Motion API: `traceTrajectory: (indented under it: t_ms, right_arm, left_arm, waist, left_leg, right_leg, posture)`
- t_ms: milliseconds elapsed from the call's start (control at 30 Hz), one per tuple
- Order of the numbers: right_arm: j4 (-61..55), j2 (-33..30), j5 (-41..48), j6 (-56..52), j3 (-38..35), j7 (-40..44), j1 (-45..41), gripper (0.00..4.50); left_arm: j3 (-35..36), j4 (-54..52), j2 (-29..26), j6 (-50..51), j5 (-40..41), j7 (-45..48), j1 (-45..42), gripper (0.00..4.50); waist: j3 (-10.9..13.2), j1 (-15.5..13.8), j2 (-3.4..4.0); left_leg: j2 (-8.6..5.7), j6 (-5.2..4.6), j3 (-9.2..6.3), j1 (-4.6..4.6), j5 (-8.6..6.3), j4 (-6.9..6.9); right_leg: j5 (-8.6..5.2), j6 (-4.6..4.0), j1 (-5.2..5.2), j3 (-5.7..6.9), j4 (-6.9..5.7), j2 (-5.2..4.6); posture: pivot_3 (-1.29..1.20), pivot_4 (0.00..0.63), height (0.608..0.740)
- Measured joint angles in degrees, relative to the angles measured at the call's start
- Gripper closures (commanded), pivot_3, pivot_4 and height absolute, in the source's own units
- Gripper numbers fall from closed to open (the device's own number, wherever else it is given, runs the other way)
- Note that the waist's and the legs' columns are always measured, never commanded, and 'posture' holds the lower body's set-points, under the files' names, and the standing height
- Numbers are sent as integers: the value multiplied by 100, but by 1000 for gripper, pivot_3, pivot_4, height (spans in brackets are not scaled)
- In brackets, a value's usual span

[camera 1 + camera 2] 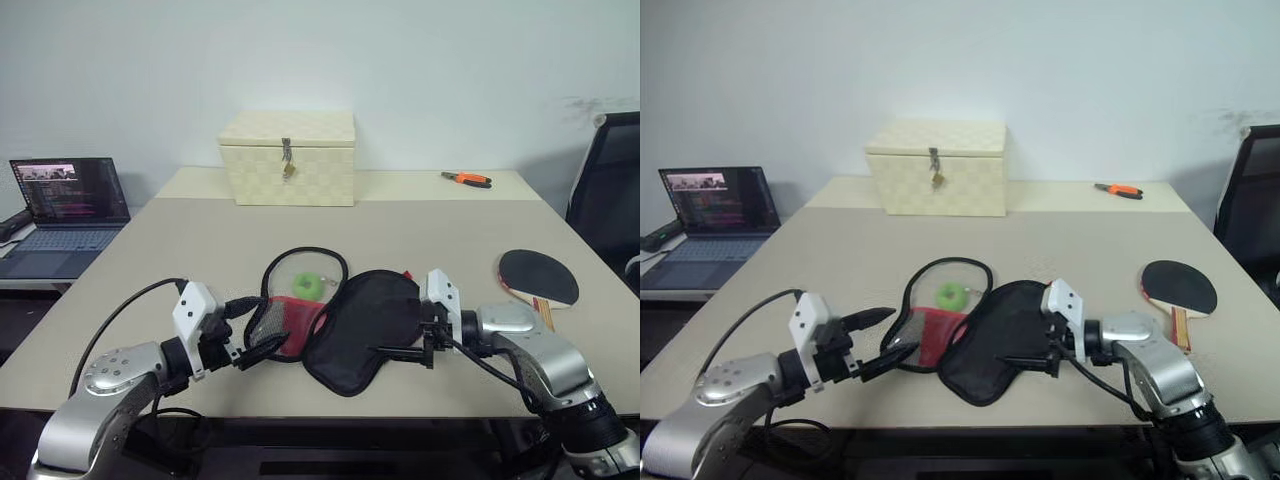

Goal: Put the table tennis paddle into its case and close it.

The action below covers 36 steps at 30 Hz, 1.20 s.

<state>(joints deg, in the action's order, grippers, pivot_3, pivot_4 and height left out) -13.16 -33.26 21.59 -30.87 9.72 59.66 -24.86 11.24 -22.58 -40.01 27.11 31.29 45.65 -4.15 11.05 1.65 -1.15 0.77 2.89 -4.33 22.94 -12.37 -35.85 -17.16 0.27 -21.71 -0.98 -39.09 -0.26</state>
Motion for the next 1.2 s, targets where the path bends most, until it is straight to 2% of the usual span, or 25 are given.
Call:
traceTrajectory:
  t_ms: [367, 600, 767, 967, 1200]
  right_arm:
    - [-378, -102, 247, -476, -299, -434, -15, 31]
    - [-251, -158, 342, -1199, -688, -1206, 69, 31]
    - [-21, 70, 499, -2383, -1127, -2115, 104, 31]
    - [-397, 292, 804, -2957, -1544, -2584, 596, 31]
    - [-630, 639, 1055, -3462, -1493, -2878, 967, 31]
  left_arm:
    - [-101, 476, 111, -147, 34, 322, -535, 0]
    - [-87, 607, -198, -75, 235, 880, -618, 0]
    - [11, 885, -450, -4, 320, 1205, -793, 0]
    - [21, 1283, -610, -49, 271, 1511, -1141, 0]
    - [-84, 1471, -728, -36, 222, 1879, -1294, 0]
  waist:
    - [0, 3, 0]
    - [0, 6, 0]
    - [0, 4, 0]
    - [0, 5, 0]
    - [0, 24, 0]
  left_leg:
    - [-1, 0, -1, 1, 0, 2]
    - [0, 0, 1, -2, 0, 0]
    - [-1, 0, 3, 0, 0, 4]
    - [-2, -1, 3, 3, 0, 10]
    - [1, -1, 6, -2, 0, 7]
  right_leg:
    - [-1, 3, 0, 2, 2, 1]
    - [-10, 17, 2, 0, 0, 1]
    - [-3, 3, -3, -1, 0, 2]
    - [-11, 17, -4, 0, 3, 3]
    - [-11, 18, -4, -4, -1, 13]
  posture:
    - [0, 150, 740]
    - [0, 150, 740]
    - [0, 150, 740]
    - [0, 150, 740]
    - [0, 150, 740]
